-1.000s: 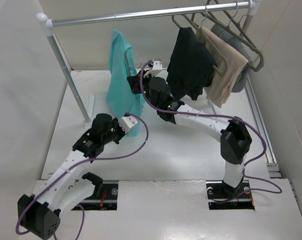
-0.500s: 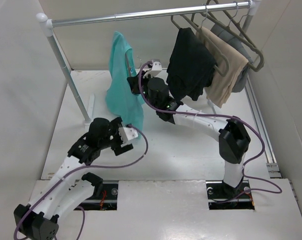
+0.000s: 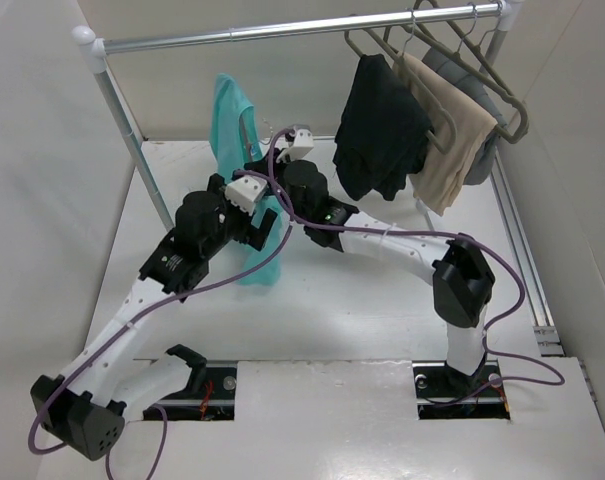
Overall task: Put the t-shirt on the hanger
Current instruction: Place tshirt on hanger
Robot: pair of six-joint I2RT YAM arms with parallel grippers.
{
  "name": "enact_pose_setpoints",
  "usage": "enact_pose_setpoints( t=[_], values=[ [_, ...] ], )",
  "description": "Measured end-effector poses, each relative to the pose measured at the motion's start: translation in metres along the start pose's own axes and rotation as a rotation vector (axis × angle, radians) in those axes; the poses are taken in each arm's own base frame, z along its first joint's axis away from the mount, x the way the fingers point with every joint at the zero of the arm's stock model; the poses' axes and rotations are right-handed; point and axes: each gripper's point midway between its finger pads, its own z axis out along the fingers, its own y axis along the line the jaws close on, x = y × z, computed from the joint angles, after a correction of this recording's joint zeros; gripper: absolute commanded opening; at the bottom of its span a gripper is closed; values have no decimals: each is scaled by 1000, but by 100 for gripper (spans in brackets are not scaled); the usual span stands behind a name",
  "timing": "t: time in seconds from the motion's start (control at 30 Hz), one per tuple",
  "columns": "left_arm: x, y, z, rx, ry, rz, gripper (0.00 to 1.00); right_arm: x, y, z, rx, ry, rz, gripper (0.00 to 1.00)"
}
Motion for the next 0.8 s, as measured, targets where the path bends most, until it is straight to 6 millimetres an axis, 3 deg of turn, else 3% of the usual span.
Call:
enact_pose_setpoints(
  t=[0.17, 0.37, 0.47, 0.53, 0.57, 0.7, 0.8],
  values=[
    [25, 4, 17, -33, 96, 58, 100, 6, 5, -2, -10, 21, 33, 0],
    [32, 23, 24, -140, 137, 156, 99, 9, 9, -3, -29, 38, 66, 0],
    [38, 31, 26, -187, 147, 186, 86, 9, 10, -3, -31, 41, 75, 0],
    [40, 32, 27, -200, 147, 197, 72, 10, 10, -2, -30, 40, 80, 0],
    [41, 32, 28, -203, 144, 200, 54, 10, 9, -2, -29, 40, 84, 0],
    [44, 26, 30, -183, 135, 197, 4, 6, 5, 1, -13, 23, 113, 0],
    [48, 30, 29, -206, 147, 195, 0, 4, 1, 2, 1, 13, 122, 3]
  ],
)
